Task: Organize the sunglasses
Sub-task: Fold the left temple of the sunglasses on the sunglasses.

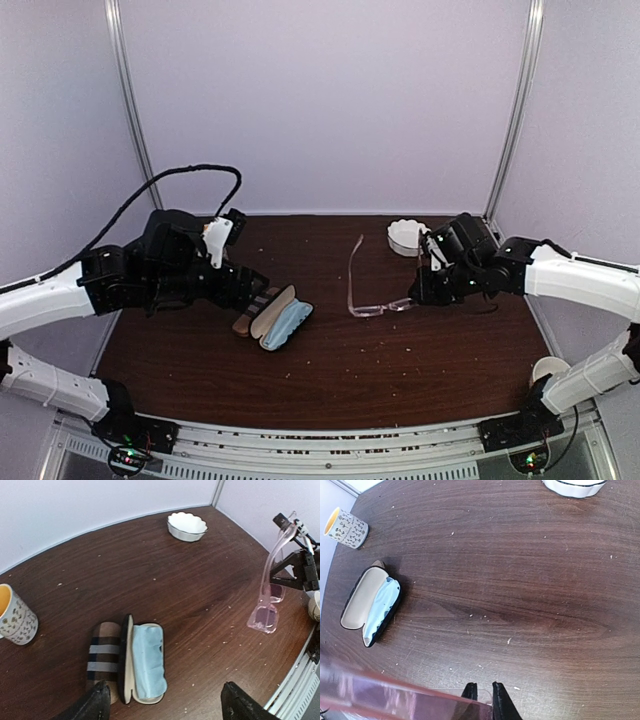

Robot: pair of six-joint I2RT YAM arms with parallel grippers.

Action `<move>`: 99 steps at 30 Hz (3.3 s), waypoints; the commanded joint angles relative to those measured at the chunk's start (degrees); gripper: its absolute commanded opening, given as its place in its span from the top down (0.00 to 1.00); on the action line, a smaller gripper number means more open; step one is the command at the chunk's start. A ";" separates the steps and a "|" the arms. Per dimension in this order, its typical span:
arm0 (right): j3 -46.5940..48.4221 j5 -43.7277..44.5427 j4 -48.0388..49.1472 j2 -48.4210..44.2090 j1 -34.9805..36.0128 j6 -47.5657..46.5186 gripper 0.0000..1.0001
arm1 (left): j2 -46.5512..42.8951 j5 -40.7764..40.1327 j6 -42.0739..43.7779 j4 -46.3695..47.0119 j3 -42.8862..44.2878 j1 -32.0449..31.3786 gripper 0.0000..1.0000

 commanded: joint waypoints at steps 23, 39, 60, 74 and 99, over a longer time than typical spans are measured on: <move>4.02 2.71 1.38 2.81 8.25 3.23 0.85 | 29.94 -6.98 -5.79 4.40 22.40 -12.22 0.33; 6.02 3.82 -1.43 3.92 9.46 3.10 0.85 | 35.25 -12.87 -7.35 -0.74 25.22 -12.74 0.37; 6.91 10.26 -2.05 -0.87 9.42 1.30 0.86 | 9.53 5.19 5.79 13.78 5.38 -12.67 0.27; 2.49 7.37 6.25 -6.42 9.43 -3.57 0.87 | 9.90 15.77 5.31 22.10 3.77 -12.63 0.34; -3.10 2.96 14.91 -13.13 10.39 -11.45 1.00 | 11.24 24.99 -0.09 30.87 1.94 -10.57 0.33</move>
